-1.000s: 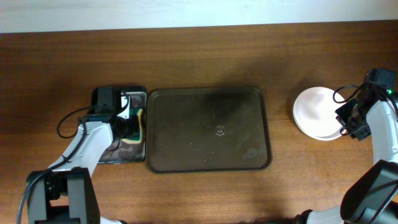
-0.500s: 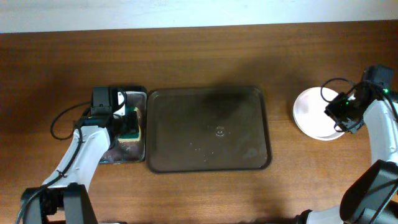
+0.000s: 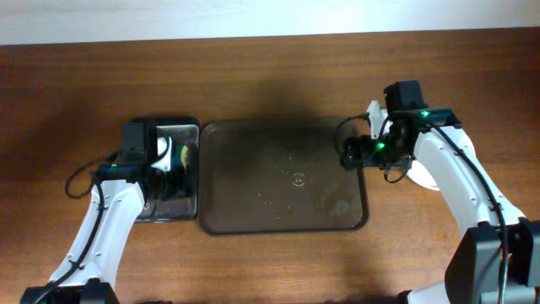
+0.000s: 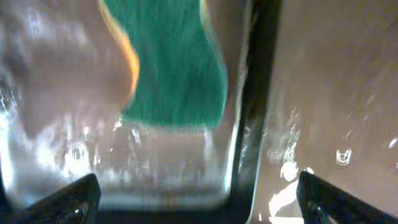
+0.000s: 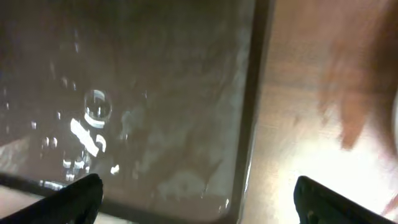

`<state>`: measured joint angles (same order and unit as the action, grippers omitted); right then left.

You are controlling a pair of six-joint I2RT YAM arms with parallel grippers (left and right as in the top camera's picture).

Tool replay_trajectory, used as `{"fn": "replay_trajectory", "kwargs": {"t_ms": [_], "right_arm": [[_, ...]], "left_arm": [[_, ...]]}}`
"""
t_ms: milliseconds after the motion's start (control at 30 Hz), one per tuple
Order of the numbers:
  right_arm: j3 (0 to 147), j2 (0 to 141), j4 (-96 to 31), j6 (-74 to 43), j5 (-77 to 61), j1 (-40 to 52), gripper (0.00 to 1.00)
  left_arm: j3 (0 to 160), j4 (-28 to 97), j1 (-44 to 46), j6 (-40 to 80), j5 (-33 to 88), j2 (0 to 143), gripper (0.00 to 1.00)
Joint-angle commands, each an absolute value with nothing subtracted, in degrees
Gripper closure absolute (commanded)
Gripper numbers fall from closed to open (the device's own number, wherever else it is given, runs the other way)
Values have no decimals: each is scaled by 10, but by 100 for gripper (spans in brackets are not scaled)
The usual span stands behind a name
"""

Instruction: Clean dirty plates on tray and stack at the side

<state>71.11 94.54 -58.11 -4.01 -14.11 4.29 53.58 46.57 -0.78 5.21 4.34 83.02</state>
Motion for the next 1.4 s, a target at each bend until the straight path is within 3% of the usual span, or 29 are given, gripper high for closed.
{"fn": "replay_trajectory", "kwargs": {"t_ms": [0,100,200,300,567,1100,1367], "right_arm": [[707,934,-645,-54,-144,54,1],[693,922,-684,-54,-130,55,1],[625,852,-634,-65,-126,72,1],[535,723,-545,-115,-85,103,1],[488,460,-524,-114,-23,121,1],[486,458,-532,-114,-23,120,1],[361,211,-473,-105,-6,44,1]], "left_arm": [[540,504,-9,100,57,822,0],[540,550,-9,97,82,805,1],[534,571,-9,78,82,750,1],[488,533,-9,53,81,624,0],[401,482,-9,53,77,330,1],[401,486,-9,53,77,321,1],[401,487,-9,53,77,321,1]]}}
